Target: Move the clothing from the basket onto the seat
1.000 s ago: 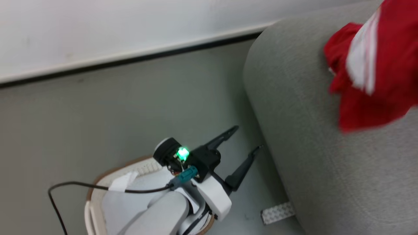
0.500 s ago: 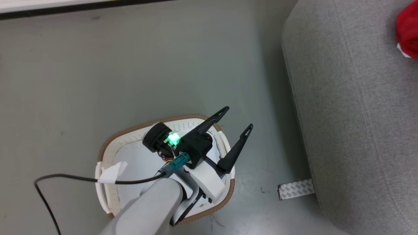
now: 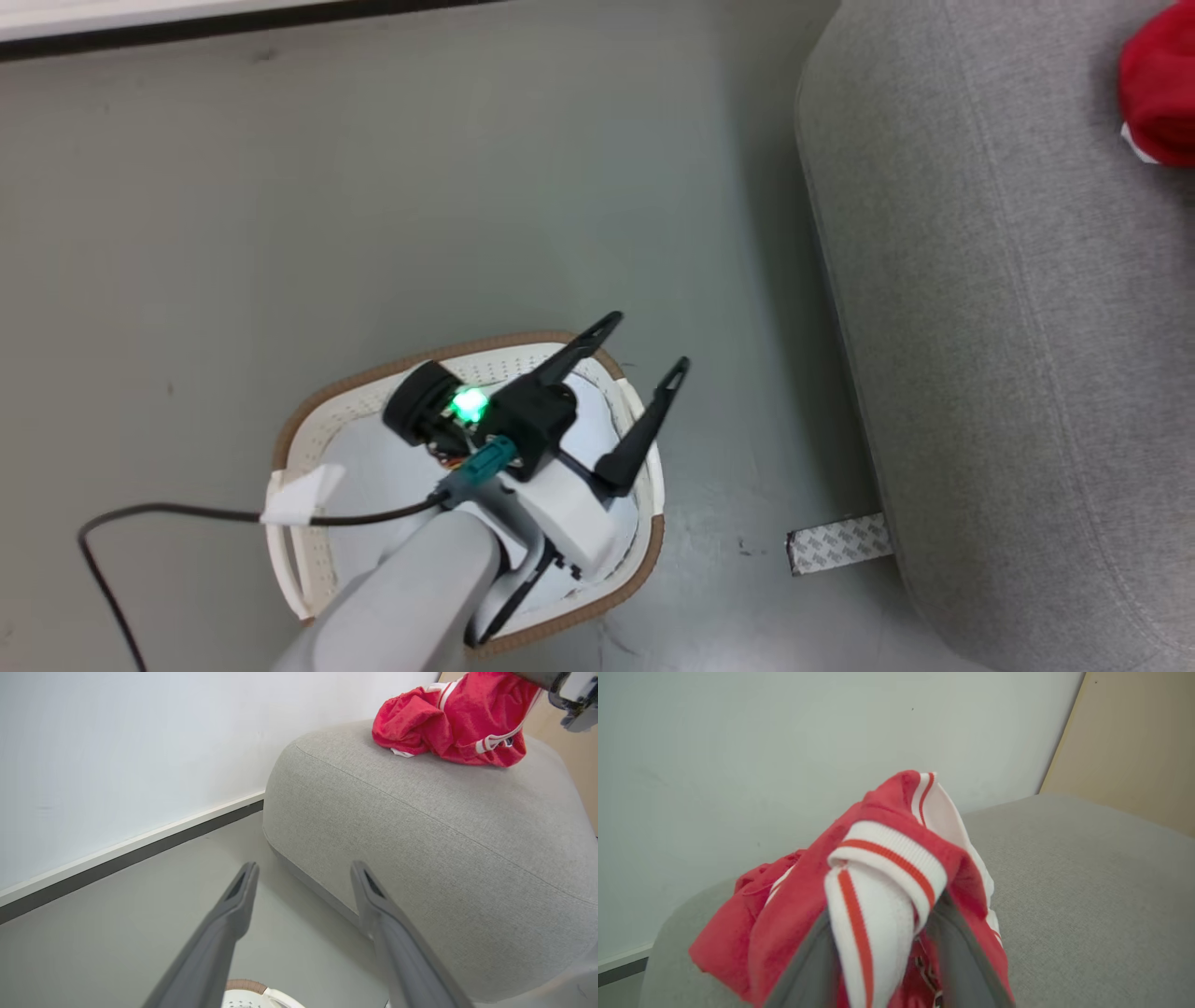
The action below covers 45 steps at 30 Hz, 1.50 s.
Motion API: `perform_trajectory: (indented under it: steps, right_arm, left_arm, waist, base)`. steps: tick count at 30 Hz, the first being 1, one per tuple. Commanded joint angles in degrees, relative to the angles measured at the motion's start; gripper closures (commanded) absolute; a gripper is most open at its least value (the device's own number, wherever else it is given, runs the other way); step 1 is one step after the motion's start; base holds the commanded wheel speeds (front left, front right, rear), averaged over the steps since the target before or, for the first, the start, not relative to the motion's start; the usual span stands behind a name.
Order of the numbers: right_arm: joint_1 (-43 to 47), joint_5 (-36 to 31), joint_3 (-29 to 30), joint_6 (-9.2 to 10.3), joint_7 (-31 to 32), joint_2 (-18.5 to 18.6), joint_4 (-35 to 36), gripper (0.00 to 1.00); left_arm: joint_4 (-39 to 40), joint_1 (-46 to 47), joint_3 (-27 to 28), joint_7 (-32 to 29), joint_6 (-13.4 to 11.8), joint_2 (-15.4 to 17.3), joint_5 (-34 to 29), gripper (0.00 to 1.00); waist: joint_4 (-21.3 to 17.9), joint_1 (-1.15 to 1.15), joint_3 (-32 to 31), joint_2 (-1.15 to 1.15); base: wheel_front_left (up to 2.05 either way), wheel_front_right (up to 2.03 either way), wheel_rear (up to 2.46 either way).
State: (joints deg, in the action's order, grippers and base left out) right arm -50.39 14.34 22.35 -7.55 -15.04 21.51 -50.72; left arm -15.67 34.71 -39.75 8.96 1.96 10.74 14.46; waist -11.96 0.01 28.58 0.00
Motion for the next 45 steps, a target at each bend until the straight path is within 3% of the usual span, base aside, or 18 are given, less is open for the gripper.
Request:
perform_trajectory:
  steps: [1, 12, 16, 23, 35, 45]
  right_arm:
    - [2.56, 1.22, 0.77, 0.11, -0.16, -1.43, 2.12, 0.0]
    - [25.09, -2.21, -0.76, 0.11, -0.19, -13.21, 25.99, 0.0]
    - [30.83, -2.09, -1.89, 0.11, -0.18, -15.48, 31.14, 0.0]
    - [42.69, -5.84, -9.04, 0.11, -0.19, -18.25, 40.63, 0.0]
    - [54.31, -4.49, -15.22, 0.11, -0.18, -18.54, 42.76, 0.0]
    - [55.81, -2.59, -18.94, 0.11, -0.18, -18.55, 40.6, 0.0]
  left_arm:
    - [-0.51, -1.17, 0.49, 0.74, -0.33, 0.7, 0.55, 0.0]
    - [-3.62, -8.37, 6.21, 5.41, -4.36, 1.83, 5.01, 0.0]
    - [-3.77, -11.59, 8.18, 6.07, -5.61, 1.7, 6.32, 0.0]
    - [-0.81, -19.98, 14.33, 6.17, -7.53, 1.27, 4.65, 0.0]
    - [2.18, -34.43, 24.4, 6.2, -6.21, -2.67, -0.37, 0.0]
    - [2.68, -38.63, 30.37, 6.2, -4.13, -5.15, -4.25, 0.0]
  waist:
    - [-0.36, -0.01, -0.93, 0.0]
    - [0.53, -0.01, -9.85, 0.0]
    - [1.66, -0.01, -12.81, 0.0]
    - [4.45, -0.01, -18.9, 0.0]
    - [7.63, -0.01, -27.93, 0.0]
    - [9.2, -0.01, -30.1, 0.0]
  base:
    - [0.0, 0.0, 0.0]
    - [0.0, 0.0, 0.0]
    - [0.0, 0.0, 0.0]
    - [0.0, 0.0, 0.0]
    - [0.0, 0.0, 0.0]
    - [0.0, 0.0, 0.0]
